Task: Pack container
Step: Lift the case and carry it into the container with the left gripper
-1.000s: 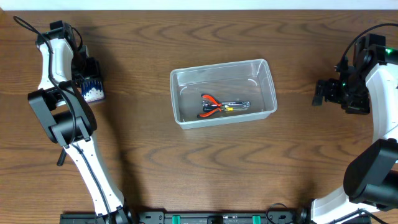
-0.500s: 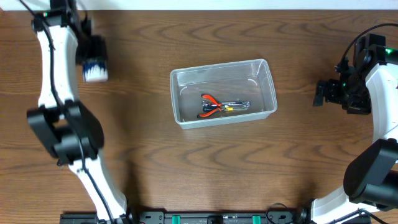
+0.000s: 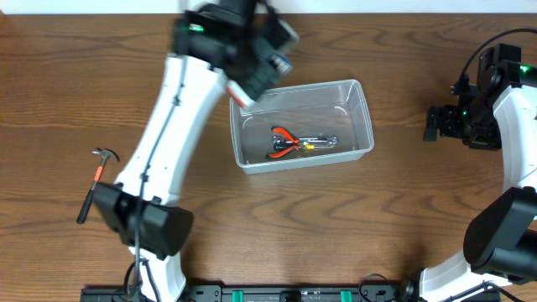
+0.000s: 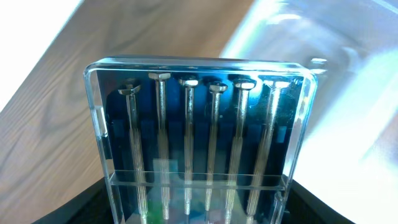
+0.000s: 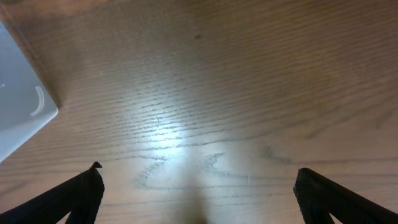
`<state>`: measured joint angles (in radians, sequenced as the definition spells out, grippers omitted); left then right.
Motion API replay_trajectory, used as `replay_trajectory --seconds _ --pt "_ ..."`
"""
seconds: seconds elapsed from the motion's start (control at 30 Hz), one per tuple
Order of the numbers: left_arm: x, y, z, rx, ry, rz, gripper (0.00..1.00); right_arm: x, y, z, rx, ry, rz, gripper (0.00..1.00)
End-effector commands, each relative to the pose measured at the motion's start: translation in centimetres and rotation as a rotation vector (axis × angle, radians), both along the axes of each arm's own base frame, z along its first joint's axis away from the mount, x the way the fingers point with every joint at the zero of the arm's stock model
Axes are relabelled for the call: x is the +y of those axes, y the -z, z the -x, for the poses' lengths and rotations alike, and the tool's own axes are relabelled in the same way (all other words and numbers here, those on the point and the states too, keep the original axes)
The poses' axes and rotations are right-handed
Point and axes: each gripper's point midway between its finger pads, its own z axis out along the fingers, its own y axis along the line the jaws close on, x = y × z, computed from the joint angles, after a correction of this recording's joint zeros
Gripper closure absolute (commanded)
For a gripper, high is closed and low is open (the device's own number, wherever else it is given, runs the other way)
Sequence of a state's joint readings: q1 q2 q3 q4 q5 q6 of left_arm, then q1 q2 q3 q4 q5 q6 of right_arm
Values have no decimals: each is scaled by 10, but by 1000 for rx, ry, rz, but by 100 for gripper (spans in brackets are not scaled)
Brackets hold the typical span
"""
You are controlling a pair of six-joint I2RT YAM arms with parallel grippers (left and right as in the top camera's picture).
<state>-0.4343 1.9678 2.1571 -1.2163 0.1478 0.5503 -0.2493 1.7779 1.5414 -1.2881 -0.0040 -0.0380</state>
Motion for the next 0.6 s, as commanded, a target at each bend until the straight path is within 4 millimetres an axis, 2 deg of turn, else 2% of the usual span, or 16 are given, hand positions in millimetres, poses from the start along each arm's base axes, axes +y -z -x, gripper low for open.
replay_trajectory --seconds 0.0,0.13,0.27,0.43,0.5,0.57 --pt "-30 21 12 38 117 -34 94 1 2 -1 0 -26 8 1" --pt "-50 71 18 148 161 -90 94 1 2 -2 -2 -18 7 1" --pt "-56 124 17 251 171 -143 94 3 2 -2 -4 -19 -3 1" --pt "-52 172 16 345 161 -188 94 5 2 -2 -6 -19 -14 1" --pt "-51 186 18 372 160 -201 92 5 2 -2 -6 -19 -14 1" --pt "-50 195 18 391 157 -210 84 5 2 -2 -3 -20 -15 1"
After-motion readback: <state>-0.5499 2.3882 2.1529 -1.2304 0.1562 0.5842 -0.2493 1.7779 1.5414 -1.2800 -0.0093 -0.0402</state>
